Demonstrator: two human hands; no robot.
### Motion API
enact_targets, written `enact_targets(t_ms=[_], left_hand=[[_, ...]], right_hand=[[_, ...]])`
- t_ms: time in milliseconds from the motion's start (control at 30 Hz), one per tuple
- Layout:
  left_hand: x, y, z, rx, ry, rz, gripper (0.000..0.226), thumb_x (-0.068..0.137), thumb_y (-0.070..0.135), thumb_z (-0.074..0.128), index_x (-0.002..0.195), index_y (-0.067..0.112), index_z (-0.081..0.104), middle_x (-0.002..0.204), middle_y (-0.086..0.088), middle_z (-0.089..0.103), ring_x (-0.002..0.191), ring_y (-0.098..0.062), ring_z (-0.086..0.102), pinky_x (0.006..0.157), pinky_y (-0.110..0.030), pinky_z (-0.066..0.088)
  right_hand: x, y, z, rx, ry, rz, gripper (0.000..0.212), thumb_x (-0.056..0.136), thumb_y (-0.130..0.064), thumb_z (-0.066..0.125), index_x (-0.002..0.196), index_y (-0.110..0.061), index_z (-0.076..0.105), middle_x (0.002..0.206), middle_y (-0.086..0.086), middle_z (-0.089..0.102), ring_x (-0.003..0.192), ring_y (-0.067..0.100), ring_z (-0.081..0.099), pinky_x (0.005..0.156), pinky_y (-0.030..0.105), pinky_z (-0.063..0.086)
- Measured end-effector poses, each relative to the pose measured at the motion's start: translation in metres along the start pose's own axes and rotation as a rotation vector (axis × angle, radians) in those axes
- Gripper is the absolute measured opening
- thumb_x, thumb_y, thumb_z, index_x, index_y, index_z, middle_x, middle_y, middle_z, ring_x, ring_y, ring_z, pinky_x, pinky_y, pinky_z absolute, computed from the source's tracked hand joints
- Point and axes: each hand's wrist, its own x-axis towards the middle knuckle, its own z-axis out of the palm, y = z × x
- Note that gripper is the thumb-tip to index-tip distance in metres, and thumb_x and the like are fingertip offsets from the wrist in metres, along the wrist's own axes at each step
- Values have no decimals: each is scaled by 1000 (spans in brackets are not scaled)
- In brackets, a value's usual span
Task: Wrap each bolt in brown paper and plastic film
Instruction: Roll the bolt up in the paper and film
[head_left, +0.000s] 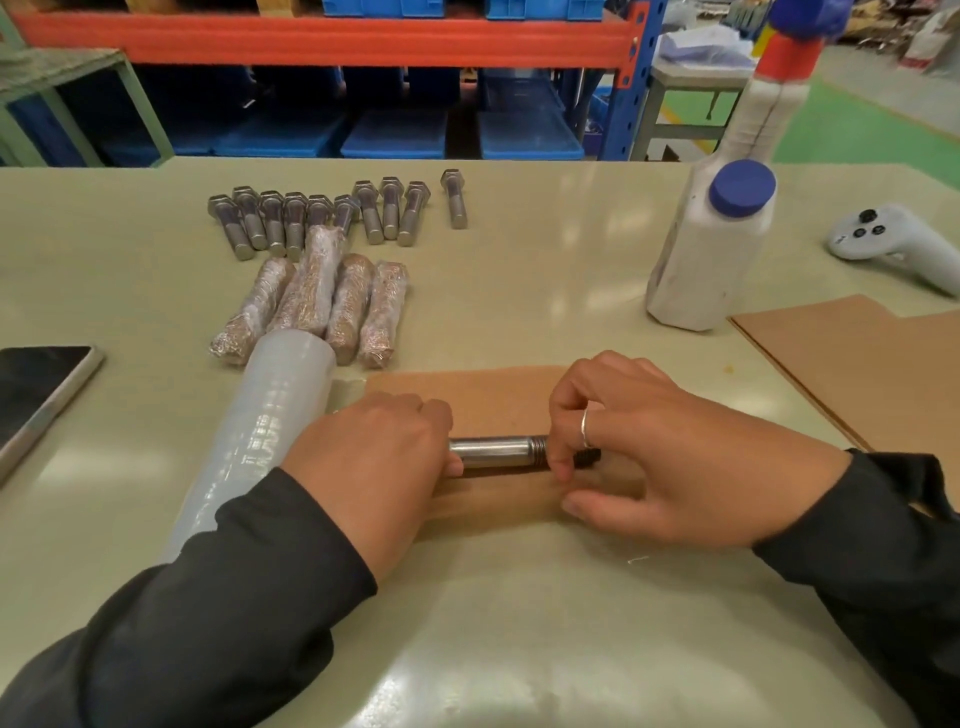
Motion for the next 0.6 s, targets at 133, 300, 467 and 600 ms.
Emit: enact_targets(t_ms=[133,300,467,600], left_hand=[[-2,-5,-2,-27,-26,10,27,96,45,25,107,29,43,83,11,34,79,-8,37,68,-23,36],[-6,-3,-15,-207,9,-34,69,72,69,-7,78,26,47,79,10,49,76,-9,47,65,-23,32],[-7,-7,-17,-205,-83,-50,59,74,72,24,113,37,52,107,15,56,98,-8,54,85,-28,45],[-3,-10,-16,-249,-44,-74,38,87,54,25,92,31,55,95,12,59,91,-11,54,82,-29,43]], right_hand=[[3,1,-2,51,47,65,6,85,-28,65,88,-22,66,92,-10,56,85,8,50,80,27,40],[5,4,3,97,66,194,8,86,-35,58,86,-27,60,83,-13,62,81,7,57,75,28,46],[8,11,2,208,86,287,8,82,-32,66,75,-33,61,72,-13,64,75,3,58,68,20,44],[12,16,2,301,103,337,10,77,-27,73,72,-32,66,67,-14,65,73,-3,56,64,10,41]])
